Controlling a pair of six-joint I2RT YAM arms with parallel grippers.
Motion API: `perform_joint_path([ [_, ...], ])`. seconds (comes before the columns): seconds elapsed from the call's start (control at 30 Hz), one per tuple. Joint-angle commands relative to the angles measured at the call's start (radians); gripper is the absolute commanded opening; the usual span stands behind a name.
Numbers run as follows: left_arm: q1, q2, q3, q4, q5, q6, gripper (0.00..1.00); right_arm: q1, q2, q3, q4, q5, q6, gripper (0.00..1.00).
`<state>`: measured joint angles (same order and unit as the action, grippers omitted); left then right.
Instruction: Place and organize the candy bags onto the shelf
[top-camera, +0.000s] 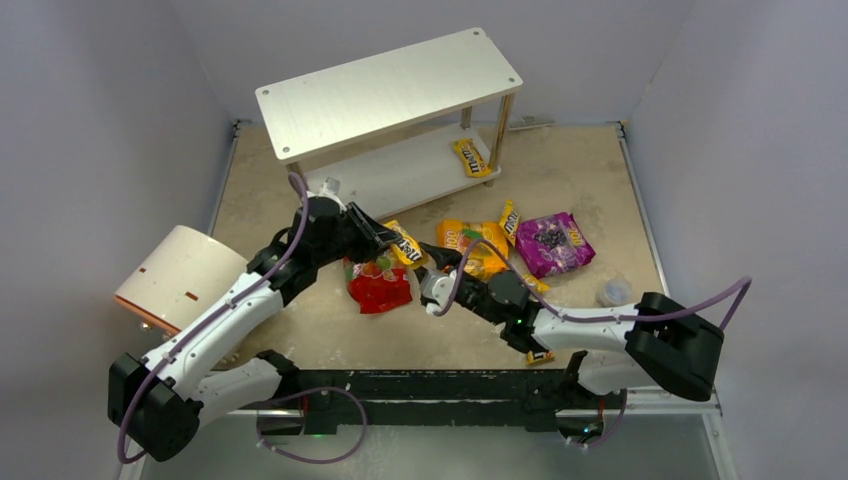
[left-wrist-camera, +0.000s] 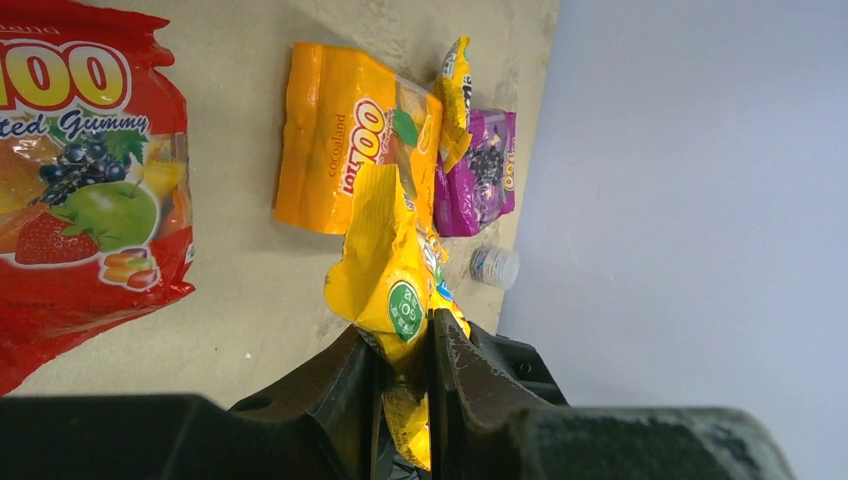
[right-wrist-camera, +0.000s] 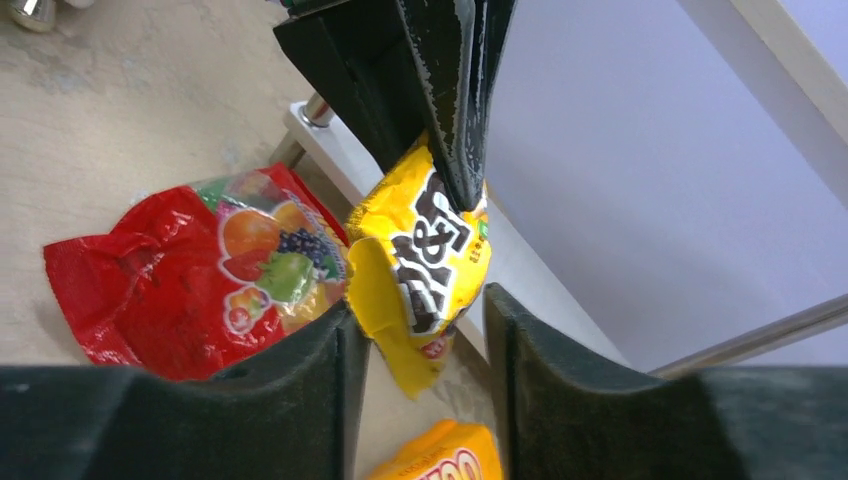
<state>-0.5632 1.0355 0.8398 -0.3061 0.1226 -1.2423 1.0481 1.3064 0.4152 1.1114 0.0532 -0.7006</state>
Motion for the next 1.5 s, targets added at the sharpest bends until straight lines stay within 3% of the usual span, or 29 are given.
perform_joint_path([
  [0.0, 0.0, -0.013, -0.014, 0.057, 0.025, -0.021, 0.09, 0.004, -0.027, 0.037, 0.048, -0.024, -0.003, 0.31],
  [0.03, 0.0, -0.011, -0.016, 0.049, 0.018, -0.021, 0.09, 0.004, -0.034, 0.029, 0.055, -0.029, 0.002, 0.25],
  [0.2, 0.001, 0.007, -0.031, 0.051, 0.007, -0.024, 0.15, 0.004, -0.075, 0.014, -0.009, -0.05, 0.016, 0.2],
  [0.27, 0.002, 0.02, -0.026, 0.032, -0.008, -0.005, 0.3, 0.004, -0.09, 0.011, -0.049, -0.033, -0.003, 0.18],
  [0.37, 0.007, 0.024, 0.008, -0.058, -0.085, 0.047, 0.62, 0.004, -0.129, 0.017, -0.149, 0.002, -0.051, 0.14],
  [0.43, 0.013, 0.015, 0.036, -0.121, -0.143, 0.1, 0.78, 0.001, -0.162, 0.035, -0.275, 0.018, -0.065, 0.13],
  [0.47, 0.013, 0.007, 0.05, -0.154, -0.171, 0.13, 0.8, -0.004, -0.169, 0.044, -0.321, 0.05, -0.09, 0.13],
  [0.57, 0.013, -0.044, 0.057, -0.241, -0.25, 0.215, 0.81, -0.072, -0.161, 0.066, -0.39, 0.114, -0.171, 0.13],
  [0.63, 0.013, -0.097, 0.033, -0.295, -0.315, 0.231, 0.88, -0.168, -0.141, 0.1, -0.421, 0.051, -0.18, 0.13],
  [0.9, 0.013, -0.335, -0.147, -0.298, -0.364, 0.285, 0.92, -0.434, 0.126, 0.355, -0.46, -0.184, -0.331, 0.13],
  [1.07, 0.013, -0.391, -0.169, -0.281, -0.372, 0.303, 0.93, -0.508, 0.348, 0.54, -0.506, -0.183, -0.442, 0.14],
  [1.2, 0.013, -0.389, -0.169, -0.274, -0.388, 0.315, 0.93, -0.549, 0.446, 0.631, -0.498, -0.259, -0.43, 0.14],
  [1.47, 0.013, -0.375, -0.169, -0.257, -0.383, 0.33, 0.94, -0.574, 0.608, 0.738, -0.483, -0.24, -0.448, 0.16],
])
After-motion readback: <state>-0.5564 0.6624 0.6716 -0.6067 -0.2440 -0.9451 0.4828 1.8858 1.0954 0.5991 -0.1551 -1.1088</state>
